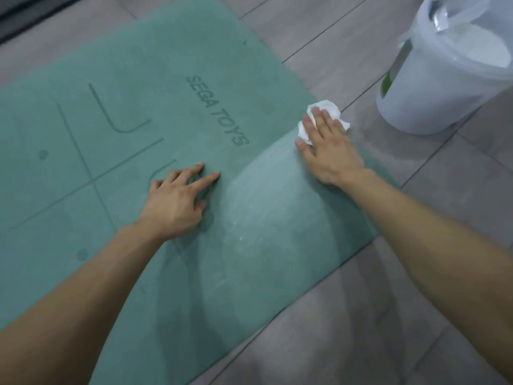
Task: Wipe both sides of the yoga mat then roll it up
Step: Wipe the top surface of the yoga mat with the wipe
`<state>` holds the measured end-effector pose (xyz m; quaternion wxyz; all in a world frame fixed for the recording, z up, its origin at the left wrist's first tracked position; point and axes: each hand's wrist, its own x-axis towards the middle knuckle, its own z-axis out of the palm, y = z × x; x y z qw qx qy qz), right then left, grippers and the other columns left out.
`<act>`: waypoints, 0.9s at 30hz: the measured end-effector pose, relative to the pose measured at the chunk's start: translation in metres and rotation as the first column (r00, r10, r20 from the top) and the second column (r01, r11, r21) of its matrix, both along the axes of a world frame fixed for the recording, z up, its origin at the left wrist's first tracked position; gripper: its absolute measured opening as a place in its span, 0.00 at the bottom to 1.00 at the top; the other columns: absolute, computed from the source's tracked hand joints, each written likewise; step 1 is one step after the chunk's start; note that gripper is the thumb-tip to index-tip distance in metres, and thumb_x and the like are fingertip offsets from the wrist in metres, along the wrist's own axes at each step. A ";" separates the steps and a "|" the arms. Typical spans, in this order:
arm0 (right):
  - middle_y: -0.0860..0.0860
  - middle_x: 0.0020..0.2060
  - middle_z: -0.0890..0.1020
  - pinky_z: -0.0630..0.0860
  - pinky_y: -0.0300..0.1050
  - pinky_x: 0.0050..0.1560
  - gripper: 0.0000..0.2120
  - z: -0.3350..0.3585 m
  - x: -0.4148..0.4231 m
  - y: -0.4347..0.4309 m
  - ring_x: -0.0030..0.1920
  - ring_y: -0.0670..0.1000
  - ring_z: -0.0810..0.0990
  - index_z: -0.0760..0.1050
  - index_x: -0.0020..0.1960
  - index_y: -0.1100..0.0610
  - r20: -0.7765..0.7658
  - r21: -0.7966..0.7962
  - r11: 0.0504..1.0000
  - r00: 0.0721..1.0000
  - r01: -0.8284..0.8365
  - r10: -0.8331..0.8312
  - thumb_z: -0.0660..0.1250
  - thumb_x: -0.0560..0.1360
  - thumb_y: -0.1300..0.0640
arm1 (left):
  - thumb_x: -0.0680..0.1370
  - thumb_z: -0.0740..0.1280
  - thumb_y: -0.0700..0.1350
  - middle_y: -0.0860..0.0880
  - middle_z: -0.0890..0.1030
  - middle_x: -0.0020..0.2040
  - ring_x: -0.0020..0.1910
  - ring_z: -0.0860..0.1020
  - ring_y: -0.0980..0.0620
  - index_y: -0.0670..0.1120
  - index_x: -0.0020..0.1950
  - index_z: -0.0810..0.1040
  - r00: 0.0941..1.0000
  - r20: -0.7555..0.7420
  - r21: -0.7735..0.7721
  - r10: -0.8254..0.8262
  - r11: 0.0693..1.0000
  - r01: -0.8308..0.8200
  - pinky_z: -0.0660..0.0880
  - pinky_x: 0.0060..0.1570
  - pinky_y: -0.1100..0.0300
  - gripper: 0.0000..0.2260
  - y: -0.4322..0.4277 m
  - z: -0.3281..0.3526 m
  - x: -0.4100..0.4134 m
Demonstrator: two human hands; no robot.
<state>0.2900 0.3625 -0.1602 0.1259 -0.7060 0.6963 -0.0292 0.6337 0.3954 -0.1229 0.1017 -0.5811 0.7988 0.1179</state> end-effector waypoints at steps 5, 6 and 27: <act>0.58 0.84 0.57 0.51 0.62 0.83 0.33 -0.014 0.106 0.041 0.85 0.58 0.49 0.60 0.83 0.61 0.064 -0.195 0.962 0.976 -0.192 0.208 0.49 0.86 0.41 | 0.77 0.66 0.57 0.59 0.65 0.81 0.77 0.65 0.50 0.66 0.79 0.65 0.994 -0.105 0.062 0.031 0.998 -0.024 0.64 0.74 0.45 0.30 -0.006 0.009 0.002; 0.57 0.84 0.58 0.50 0.61 0.83 0.32 -0.014 0.138 0.062 0.85 0.57 0.49 0.60 0.83 0.60 0.060 -0.187 0.909 0.919 -0.374 0.390 0.50 0.86 0.42 | 0.75 0.66 0.62 0.57 0.69 0.78 0.76 0.69 0.49 0.64 0.78 0.69 0.982 -0.177 0.072 0.066 0.996 -0.054 0.67 0.74 0.44 0.30 -0.013 0.011 0.008; 0.52 0.86 0.48 0.44 0.55 0.84 0.34 0.003 0.037 -0.042 0.85 0.52 0.43 0.51 0.86 0.54 0.000 -0.024 0.999 1.000 0.027 -0.027 0.45 0.86 0.37 | 0.55 0.73 0.82 0.56 0.50 0.86 0.84 0.53 0.47 0.65 0.84 0.49 0.970 0.025 0.122 0.242 0.962 -0.243 0.62 0.77 0.36 0.63 -0.039 0.022 0.037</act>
